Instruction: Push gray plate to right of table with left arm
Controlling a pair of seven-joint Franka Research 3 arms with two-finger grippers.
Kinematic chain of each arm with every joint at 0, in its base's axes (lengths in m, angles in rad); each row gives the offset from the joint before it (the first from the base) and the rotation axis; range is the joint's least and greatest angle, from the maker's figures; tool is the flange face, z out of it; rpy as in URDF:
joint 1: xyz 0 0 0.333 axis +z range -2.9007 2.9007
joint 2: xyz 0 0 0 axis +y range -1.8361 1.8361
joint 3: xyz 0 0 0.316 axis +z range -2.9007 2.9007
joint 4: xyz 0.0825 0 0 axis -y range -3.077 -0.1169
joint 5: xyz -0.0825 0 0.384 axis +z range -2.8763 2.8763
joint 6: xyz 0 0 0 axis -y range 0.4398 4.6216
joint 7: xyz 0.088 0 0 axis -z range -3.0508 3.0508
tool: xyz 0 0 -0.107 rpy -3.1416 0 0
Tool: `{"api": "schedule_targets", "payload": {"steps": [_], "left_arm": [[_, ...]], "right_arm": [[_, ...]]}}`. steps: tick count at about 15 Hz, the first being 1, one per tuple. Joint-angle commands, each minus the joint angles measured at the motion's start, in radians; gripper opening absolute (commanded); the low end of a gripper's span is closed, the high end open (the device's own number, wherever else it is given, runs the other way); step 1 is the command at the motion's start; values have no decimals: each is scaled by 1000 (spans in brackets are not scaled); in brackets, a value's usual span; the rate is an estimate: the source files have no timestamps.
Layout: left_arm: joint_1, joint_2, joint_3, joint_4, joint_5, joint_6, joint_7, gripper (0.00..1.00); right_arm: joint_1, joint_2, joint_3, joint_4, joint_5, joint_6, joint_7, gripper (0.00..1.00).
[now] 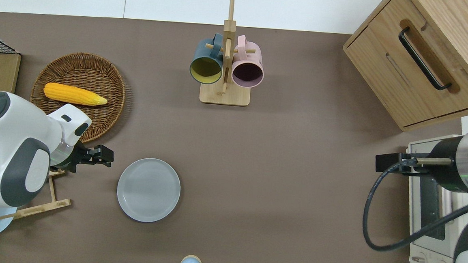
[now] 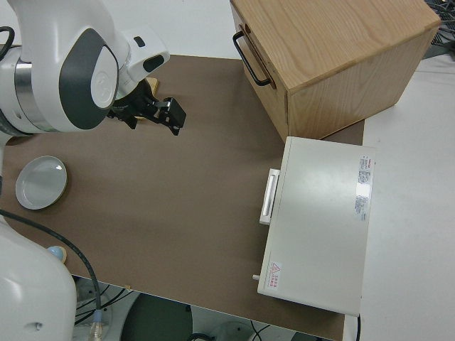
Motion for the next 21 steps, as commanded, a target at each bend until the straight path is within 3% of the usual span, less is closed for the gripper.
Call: {"api": "schedule_targets", "payload": {"steps": [1, 4, 7, 12, 17, 21], "left_arm": [[7, -87, -15, -148, -28, 87, 10, 975], [0, -141, -20, -294, -78, 185, 11, 968], [0, -160, -31, -359, -109, 252, 10, 968], [-2, -161, -100, -449, -163, 370, 2, 950], [0, -161, -114, -455, -163, 374, 10, 561], [0, -161, -114, -457, -163, 374, 10, 554]], "right_arm": [[-25, -27, 15, -27, 21, 0, 10, 996], [-25, -27, 15, -27, 21, 0, 10, 996], [-25, -27, 15, -27, 21, 0, 10, 996], [-25, -27, 15, -27, 21, 0, 10, 996], [-25, -27, 15, -27, 21, 0, 10, 996], [-25, -27, 15, -27, 21, 0, 10, 996]]}}
